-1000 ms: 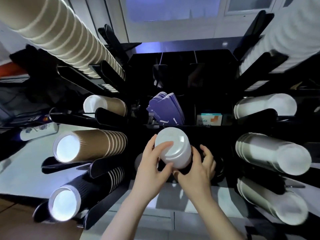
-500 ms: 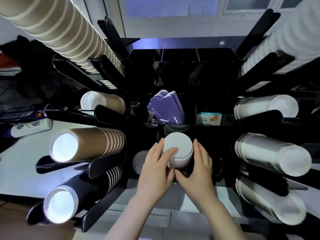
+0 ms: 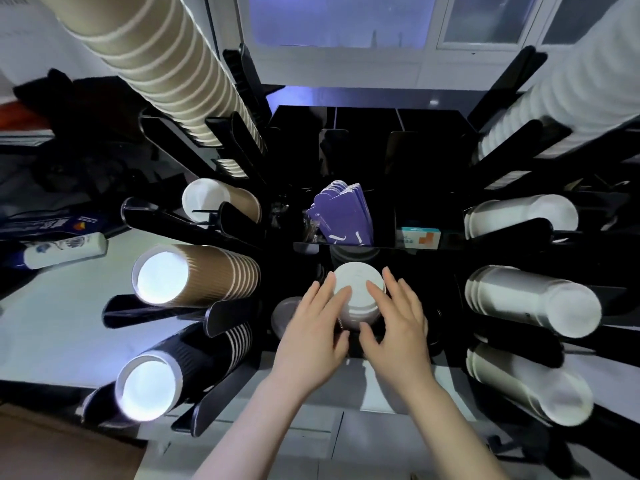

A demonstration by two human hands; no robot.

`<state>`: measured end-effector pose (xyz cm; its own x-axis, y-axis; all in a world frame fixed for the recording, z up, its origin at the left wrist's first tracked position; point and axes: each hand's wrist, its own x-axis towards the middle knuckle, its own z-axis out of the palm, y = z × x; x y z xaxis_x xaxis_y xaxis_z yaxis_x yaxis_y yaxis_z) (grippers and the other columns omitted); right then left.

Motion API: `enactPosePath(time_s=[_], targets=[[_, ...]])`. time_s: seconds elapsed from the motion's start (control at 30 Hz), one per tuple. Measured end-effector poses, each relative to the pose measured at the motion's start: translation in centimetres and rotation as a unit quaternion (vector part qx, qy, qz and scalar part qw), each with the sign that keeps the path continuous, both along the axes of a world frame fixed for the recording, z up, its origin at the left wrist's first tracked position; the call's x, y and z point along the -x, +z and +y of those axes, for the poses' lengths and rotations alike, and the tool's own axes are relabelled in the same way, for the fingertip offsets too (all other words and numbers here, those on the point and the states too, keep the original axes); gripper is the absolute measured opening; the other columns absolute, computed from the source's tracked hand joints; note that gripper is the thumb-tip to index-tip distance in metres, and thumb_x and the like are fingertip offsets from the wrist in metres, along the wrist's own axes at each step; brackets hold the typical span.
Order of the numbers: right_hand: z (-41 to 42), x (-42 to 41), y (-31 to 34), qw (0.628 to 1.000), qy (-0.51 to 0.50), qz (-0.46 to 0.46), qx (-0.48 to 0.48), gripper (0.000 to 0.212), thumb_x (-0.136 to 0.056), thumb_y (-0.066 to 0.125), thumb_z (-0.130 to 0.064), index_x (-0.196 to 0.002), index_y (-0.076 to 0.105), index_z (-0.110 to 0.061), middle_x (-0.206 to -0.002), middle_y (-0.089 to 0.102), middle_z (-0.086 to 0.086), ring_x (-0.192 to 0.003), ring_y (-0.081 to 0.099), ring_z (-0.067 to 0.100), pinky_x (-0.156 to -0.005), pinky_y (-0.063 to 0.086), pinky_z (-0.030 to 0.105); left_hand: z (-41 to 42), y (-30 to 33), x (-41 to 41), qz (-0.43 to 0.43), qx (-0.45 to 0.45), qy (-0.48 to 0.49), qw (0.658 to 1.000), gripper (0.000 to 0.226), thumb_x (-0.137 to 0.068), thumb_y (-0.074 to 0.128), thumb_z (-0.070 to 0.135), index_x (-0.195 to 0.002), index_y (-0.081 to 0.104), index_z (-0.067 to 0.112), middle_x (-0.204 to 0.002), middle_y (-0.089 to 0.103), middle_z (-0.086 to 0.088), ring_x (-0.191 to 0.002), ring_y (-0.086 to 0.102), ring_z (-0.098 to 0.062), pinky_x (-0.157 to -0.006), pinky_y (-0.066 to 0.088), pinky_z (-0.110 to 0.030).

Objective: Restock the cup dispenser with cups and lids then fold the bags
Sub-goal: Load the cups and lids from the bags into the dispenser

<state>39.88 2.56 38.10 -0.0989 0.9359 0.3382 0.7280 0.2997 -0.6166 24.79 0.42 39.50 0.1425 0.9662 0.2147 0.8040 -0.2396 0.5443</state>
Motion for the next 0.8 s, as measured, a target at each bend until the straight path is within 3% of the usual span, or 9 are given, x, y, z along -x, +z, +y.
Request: enactPosePath(time_s=[0.13, 0.4, 0.5, 0.57, 0.63, 0.7, 0.8], targets=[[-0.9, 0.2, 0.7, 1.0, -0.008, 0.015, 0.0, 0.066, -0.08, 0.068, -0.008, -0.141, 0.046, -0.019, -0.153, 0.013, -0.014, -0.145, 0.018, 0.021, -0.113, 0.021, 0.045, -1.0, 0.8, 0.7, -0.015, -0.007, 0.0, 1.0, 0.07, -0.091, 0.056, 0.021, -0.151, 0.02, 0.026, -0.153, -0.003, 0.019, -0.147, 0.0, -0.011, -0.114, 0.009, -0.02], [-4.4, 1.1, 0.3, 0.997, -0.043, 0.065, -0.016, 0.061, -0.08, 0.067, -0.003, -0.137, 0.05, -0.016, -0.148, 0.026, -0.013, -0.14, 0.025, 0.016, -0.111, 0.017, 0.025, -4.2, 0.0, 2.4, -0.03, 0.02, 0.01, 0.999, 0.074, -0.091, 0.056, 0.026, -0.152, 0.014, 0.025, -0.161, 0.002, 0.006, -0.147, 0.01, -0.011, -0.112, 0.022, -0.025], [-5.8, 1.3, -0.4, 0.997, -0.05, 0.065, 0.004, 0.058, -0.083, 0.065, -0.005, -0.137, 0.049, -0.019, -0.148, 0.026, -0.015, -0.14, 0.025, 0.015, -0.113, 0.026, 0.033, -5.5, -0.7, 3.1, -0.034, 0.044, 0.003, 0.998, 0.075, -0.092, 0.054, 0.027, -0.153, 0.011, 0.022, -0.161, 0.001, 0.006, -0.146, 0.01, -0.01, -0.113, 0.018, -0.022], [-6.8, 1.4, -0.5, 0.995, -0.056, 0.079, 0.022, 0.056, -0.084, 0.064, -0.006, -0.136, 0.05, -0.023, -0.15, 0.029, -0.012, -0.138, 0.025, 0.011, -0.105, 0.041, 0.045, -6.3, -0.9, 3.4, -0.042, 0.055, 0.001, 0.998, 0.074, -0.093, 0.053, 0.027, -0.153, 0.01, 0.022, -0.161, 0.002, 0.006, -0.147, 0.008, -0.01, -0.113, 0.017, -0.021], [-7.8, 1.6, -0.5, 0.995, -0.056, 0.081, 0.031, 0.055, -0.085, 0.063, -0.007, -0.135, 0.051, -0.024, -0.151, 0.032, -0.009, -0.137, 0.026, 0.009, -0.099, 0.046, 0.048, -7.0, -1.1, 3.5, -0.057, 0.059, -0.002, 0.997, 0.072, -0.094, 0.052, 0.027, -0.153, 0.011, 0.022, -0.16, 0.006, 0.008, -0.147, 0.007, -0.009, -0.115, 0.015, -0.023], [-8.7, 1.6, -0.9, 0.997, -0.047, 0.058, 0.025, 0.052, -0.085, 0.063, -0.007, -0.134, 0.053, -0.021, -0.147, 0.036, -0.009, -0.137, 0.03, 0.012, -0.107, 0.039, 0.04, -7.6, -1.6, 3.6, -0.075, 0.056, -0.01, 0.996, 0.07, -0.094, 0.053, 0.024, -0.152, 0.014, 0.022, -0.156, 0.012, 0.014, -0.147, 0.009, -0.01, -0.116, 0.013, -0.023], [-9.7, 1.3, -1.7, 0.998, -0.051, 0.016, 0.04, 0.048, -0.085, 0.064, -0.008, -0.131, 0.056, -0.018, -0.144, 0.039, -0.007, -0.134, 0.033, 0.012, -0.107, 0.018, 0.011, -8.3, -3.2, 3.7, -0.097, 0.068, -0.006, 0.993, 0.07, -0.091, 0.056, 0.017, -0.15, 0.02, 0.023, -0.152, 0.022, 0.017, -0.145, 0.019, -0.012, -0.111, 0.022, -0.023]])
